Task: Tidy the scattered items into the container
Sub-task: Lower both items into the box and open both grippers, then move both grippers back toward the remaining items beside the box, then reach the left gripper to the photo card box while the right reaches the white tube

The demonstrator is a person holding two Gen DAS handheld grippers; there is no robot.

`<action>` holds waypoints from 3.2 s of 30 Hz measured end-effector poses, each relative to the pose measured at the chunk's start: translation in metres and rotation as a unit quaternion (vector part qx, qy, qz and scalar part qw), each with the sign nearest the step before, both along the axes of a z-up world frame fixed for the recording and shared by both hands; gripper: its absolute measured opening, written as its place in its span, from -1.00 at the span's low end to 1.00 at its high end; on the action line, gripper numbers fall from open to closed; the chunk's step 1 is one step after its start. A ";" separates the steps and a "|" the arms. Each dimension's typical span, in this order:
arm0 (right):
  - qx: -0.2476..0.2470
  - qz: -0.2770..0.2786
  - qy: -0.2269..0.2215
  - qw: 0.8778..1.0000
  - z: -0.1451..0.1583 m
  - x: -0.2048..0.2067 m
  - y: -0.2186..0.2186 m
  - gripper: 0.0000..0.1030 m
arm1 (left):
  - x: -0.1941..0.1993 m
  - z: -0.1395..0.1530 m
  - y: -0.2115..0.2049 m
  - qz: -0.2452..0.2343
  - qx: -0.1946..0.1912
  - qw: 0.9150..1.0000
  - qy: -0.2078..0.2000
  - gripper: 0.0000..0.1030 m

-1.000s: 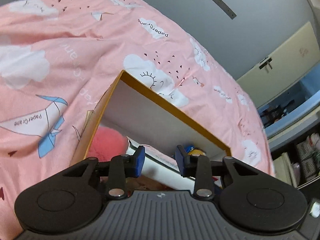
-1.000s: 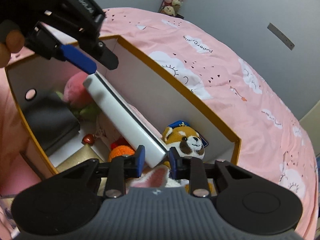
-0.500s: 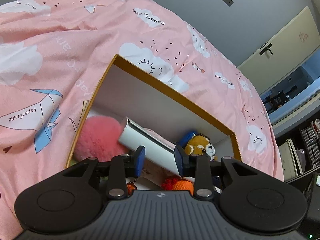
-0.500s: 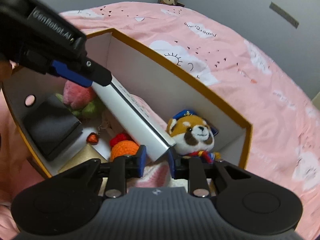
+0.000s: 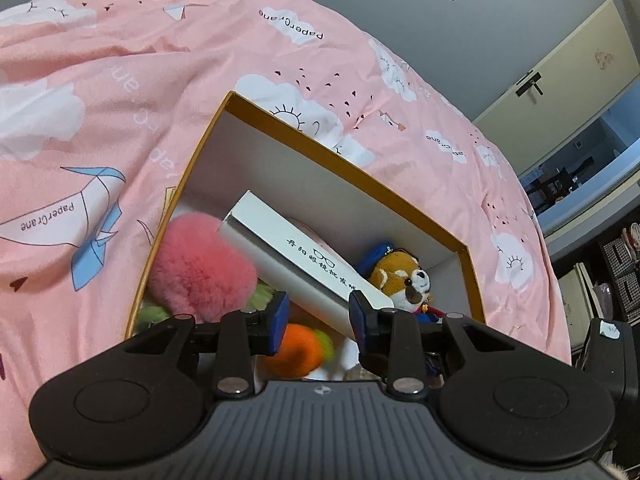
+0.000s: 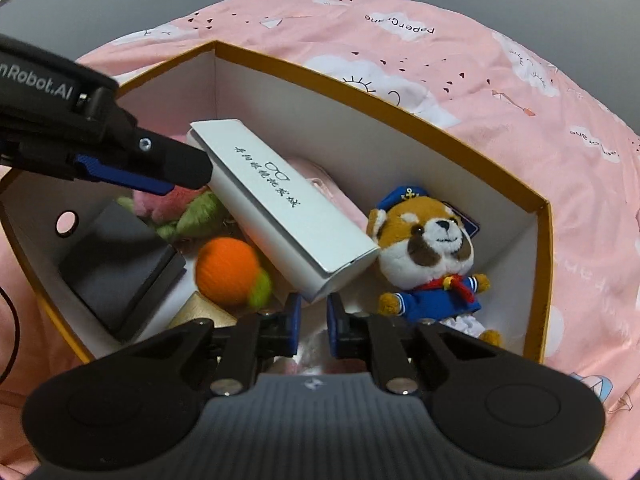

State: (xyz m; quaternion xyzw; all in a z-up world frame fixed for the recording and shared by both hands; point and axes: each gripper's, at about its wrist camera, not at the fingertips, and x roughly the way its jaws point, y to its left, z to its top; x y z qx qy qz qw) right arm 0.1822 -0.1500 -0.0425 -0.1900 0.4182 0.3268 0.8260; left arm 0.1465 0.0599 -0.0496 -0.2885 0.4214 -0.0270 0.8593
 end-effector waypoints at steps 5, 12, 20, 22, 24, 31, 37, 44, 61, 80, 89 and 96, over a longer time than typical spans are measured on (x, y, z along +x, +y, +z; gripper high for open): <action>0.011 -0.011 0.001 1.000 0.007 -0.008 -0.006 -0.66 | -0.005 0.005 -0.001 -0.002 0.017 1.000 -0.003 -0.28; 0.027 -0.024 -0.014 0.999 0.024 -0.021 -0.017 -0.48 | -0.012 0.015 -0.006 -0.010 0.035 0.999 -0.013 -0.28; 0.060 -0.040 -0.065 0.995 0.049 -0.052 -0.026 -0.26 | -0.028 0.037 -0.022 -0.026 0.088 0.995 -0.048 -0.11; 0.073 -0.045 -0.078 0.993 0.057 -0.060 -0.028 -0.20 | -0.033 0.043 -0.026 -0.032 0.102 0.992 -0.061 -0.05; 0.081 -0.050 -0.094 0.991 0.065 -0.068 -0.029 -0.13 | -0.039 0.049 -0.030 -0.038 0.118 0.990 -0.070 -0.04; 0.112 -0.080 -0.136 0.981 0.085 -0.098 -0.036 0.04 | -0.066 0.061 -0.040 -0.073 0.158 0.981 -0.082 -0.01; 0.121 -0.102 -0.140 0.977 0.080 -0.124 -0.042 0.04 | -0.089 0.055 -0.041 -0.109 0.163 0.978 -0.068 -0.01; 0.114 -0.106 -0.090 0.984 0.052 -0.150 -0.046 0.04 | -0.110 0.032 -0.040 -0.142 0.180 0.973 -0.033 -0.02; 0.052 -0.080 0.072 0.993 -0.023 -0.168 -0.036 0.04 | -0.126 -0.055 -0.045 -0.232 0.172 0.949 0.128 -0.02; 0.009 -0.041 0.140 0.989 -0.067 -0.163 -0.013 0.20 | -0.125 -0.081 -0.045 -0.245 0.126 0.946 0.168 0.03; 0.011 -0.075 0.108 0.991 -0.051 -0.166 -0.032 0.03 | -0.124 -0.083 -0.043 -0.249 0.115 0.947 0.167 0.07; 0.020 -0.135 0.114 0.984 -0.047 -0.156 -0.064 -0.18 | -0.123 -0.086 -0.052 -0.266 0.118 0.941 0.170 0.13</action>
